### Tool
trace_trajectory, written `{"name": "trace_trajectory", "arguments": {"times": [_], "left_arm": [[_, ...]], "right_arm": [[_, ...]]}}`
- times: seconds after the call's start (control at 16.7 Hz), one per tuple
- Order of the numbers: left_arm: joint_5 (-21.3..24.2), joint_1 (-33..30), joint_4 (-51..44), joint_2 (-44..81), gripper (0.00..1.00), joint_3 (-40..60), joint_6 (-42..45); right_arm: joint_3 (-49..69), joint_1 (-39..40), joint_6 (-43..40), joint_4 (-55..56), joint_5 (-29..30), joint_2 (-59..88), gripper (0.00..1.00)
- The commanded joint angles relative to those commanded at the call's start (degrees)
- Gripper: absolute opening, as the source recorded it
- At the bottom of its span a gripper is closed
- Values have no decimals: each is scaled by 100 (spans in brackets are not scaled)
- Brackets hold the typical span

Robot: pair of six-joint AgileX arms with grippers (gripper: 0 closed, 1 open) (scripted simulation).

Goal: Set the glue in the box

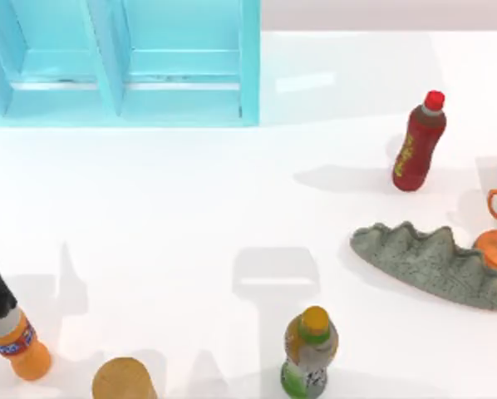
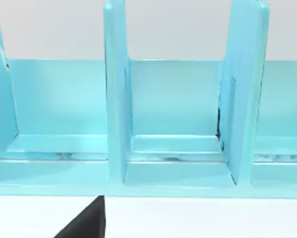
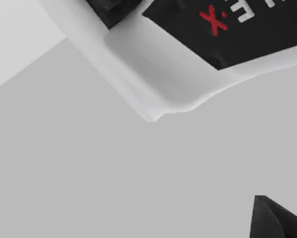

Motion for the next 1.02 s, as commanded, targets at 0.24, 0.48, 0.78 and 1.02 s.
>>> {"name": "trace_trajectory", "arguments": {"times": [0.24, 0.48, 0.78, 1.02], "left_arm": [[0, 0, 0, 0, 100, 0, 0], [0, 0, 0, 0, 100, 0, 0], [0, 0, 0, 0, 100, 0, 0], [0, 0, 0, 0, 100, 0, 0]], "right_arm": [[-103, 311, 133, -84, -162, 3, 0], [-482, 1494, 555, -444, -721, 0, 0], [-1186, 3820, 1274, -1193, -1728, -62, 0], [-1892, 6054, 1889, -1921, -2537, -153, 0]]}}
